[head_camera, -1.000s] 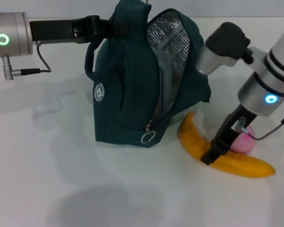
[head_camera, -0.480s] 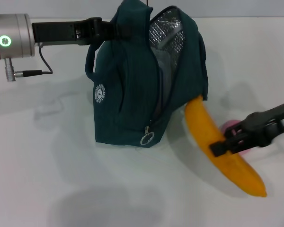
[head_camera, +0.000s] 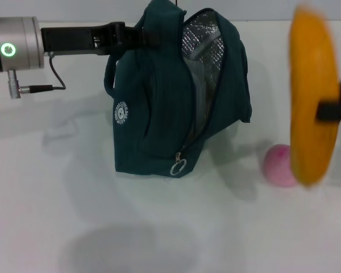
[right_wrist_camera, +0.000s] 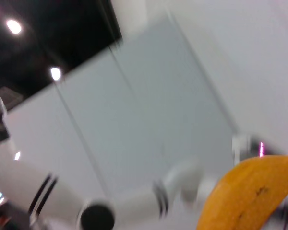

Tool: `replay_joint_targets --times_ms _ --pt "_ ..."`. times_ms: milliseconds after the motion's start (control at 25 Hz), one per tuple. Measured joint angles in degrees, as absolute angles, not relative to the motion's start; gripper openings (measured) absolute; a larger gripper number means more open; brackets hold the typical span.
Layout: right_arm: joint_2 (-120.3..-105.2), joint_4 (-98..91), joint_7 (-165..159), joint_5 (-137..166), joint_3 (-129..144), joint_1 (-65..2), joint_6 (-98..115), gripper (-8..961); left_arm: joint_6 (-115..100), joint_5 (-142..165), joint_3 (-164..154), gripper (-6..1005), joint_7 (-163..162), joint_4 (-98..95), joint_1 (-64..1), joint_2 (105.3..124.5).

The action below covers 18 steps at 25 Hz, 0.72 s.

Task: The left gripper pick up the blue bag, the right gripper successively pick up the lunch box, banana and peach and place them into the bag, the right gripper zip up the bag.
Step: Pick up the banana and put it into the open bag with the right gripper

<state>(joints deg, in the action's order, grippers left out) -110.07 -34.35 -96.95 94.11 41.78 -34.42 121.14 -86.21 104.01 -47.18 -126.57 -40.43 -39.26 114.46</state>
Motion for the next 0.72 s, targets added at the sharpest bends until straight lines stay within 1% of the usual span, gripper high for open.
replay_joint_targets --times_ms 120,240,280,320,440,560,720 --pt "-111.69 -34.13 -90.04 85.56 41.67 -32.99 118.56 416 -86.89 104.01 -47.20 62 -126.56 -40.43 -39.35 114.73" --pt "-114.81 -33.02 -81.25 78.55 41.77 -31.91 114.57 415 -87.55 104.01 -47.20 62 -126.63 -40.43 -39.45 115.14" --pt "-115.57 -30.67 -76.63 75.05 42.79 -31.93 113.41 415 -87.68 104.01 -47.19 62 -126.68 -40.43 -39.51 115.30" --pt "-115.92 -28.00 -72.98 72.21 44.15 -32.36 112.91 415 -87.78 104.01 -47.20 62 -126.74 -40.43 -39.62 115.53" --pt "-115.89 -15.86 -60.53 64.81 49.84 -35.45 111.91 415 -87.91 103.98 -47.18 62 -126.84 -40.43 -39.74 115.93" --pt "-116.17 -9.00 -53.20 63.89 51.09 -37.76 109.61 415 -88.03 103.96 -46.96 62 -126.94 -40.43 -39.58 115.97" --pt "-116.20 -3.48 -50.15 64.30 51.12 -39.26 106.82 415 -88.06 103.95 -46.84 61 -126.96 -40.43 -39.67 116.10"
